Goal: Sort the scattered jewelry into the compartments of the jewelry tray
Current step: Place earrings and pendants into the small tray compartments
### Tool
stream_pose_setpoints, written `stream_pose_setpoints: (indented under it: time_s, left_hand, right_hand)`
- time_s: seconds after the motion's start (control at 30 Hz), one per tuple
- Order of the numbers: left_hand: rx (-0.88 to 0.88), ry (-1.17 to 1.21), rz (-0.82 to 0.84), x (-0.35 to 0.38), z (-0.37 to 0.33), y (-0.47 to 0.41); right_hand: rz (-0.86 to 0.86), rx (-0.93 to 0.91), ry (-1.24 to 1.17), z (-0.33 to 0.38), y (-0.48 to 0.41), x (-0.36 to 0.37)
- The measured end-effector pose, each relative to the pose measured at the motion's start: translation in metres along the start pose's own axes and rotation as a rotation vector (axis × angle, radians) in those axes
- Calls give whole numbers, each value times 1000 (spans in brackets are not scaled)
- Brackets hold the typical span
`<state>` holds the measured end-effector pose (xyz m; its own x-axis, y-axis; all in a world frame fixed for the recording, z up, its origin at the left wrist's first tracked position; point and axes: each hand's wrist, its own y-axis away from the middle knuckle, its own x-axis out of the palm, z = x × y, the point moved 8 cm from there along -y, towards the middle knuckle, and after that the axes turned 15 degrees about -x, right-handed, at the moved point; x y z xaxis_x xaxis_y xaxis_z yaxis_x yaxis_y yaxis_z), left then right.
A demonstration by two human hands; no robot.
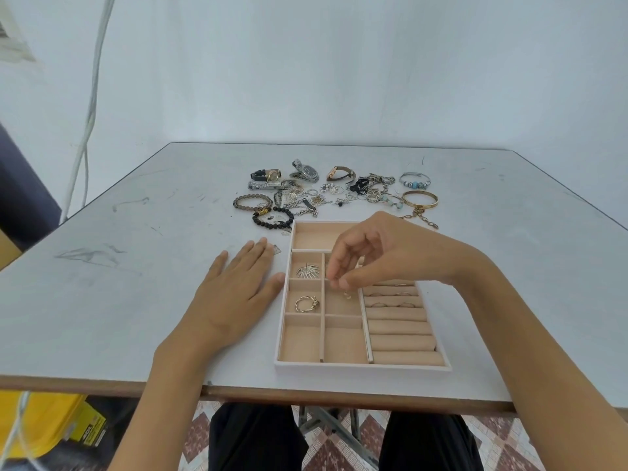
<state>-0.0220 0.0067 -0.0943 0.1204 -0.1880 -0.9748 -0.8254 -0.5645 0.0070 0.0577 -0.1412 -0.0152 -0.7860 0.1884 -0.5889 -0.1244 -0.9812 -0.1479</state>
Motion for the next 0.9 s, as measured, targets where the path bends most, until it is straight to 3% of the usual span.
stream_pose_setpoints:
  time_s: [0.7, 0.9]
  left_hand:
    - [-2, 30, 0, -2, 0, 2]
    - [1, 34, -10, -4, -1, 3]
  right_hand:
    - [48, 23, 153, -11, -3, 6]
    - [-38, -25, 190, -9, -7, -1]
